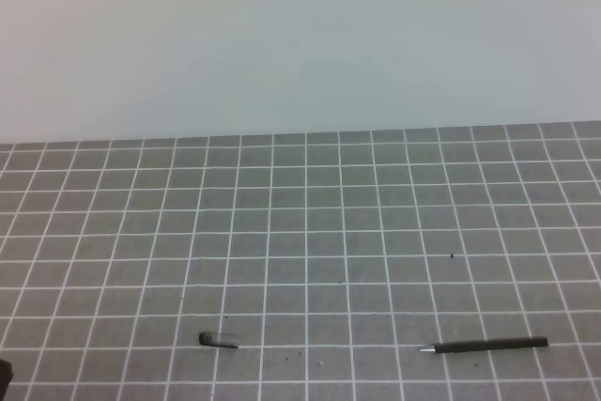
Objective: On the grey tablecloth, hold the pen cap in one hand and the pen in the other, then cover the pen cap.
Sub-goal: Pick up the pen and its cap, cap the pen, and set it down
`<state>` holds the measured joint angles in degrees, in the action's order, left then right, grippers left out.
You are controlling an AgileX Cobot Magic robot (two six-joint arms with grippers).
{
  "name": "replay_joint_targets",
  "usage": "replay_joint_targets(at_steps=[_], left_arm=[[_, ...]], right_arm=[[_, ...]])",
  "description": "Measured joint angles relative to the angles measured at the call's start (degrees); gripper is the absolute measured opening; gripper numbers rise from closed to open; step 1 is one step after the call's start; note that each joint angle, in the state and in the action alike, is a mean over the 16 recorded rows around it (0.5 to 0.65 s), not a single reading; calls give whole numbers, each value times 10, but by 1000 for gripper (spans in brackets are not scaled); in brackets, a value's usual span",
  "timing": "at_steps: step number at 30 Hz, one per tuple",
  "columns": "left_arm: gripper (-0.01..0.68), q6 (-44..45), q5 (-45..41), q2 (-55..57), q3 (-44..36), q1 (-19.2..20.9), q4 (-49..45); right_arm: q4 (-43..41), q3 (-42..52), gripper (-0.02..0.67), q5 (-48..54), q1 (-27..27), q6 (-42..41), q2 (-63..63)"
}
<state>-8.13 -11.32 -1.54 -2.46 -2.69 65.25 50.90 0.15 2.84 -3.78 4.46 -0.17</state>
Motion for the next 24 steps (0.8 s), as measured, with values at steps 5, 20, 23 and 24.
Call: replay_joint_targets(at_steps=[5, 20, 23, 24], left_arm=[[-3, 41, -16, 0, 0, 0, 13], [-3, 439, -140, 1, 51, 0, 184], [-3, 496, -145, 5, 77, 0, 182], [-3, 508, -145, 8, 87, 0, 176]], right_arm=[[0, 0, 8, 6, 0, -12, 0], [0, -41, 8, 45, 0, -178, 1], [0, -72, 8, 65, 0, -238, 1], [0, -84, 8, 72, 0, -259, 1]])
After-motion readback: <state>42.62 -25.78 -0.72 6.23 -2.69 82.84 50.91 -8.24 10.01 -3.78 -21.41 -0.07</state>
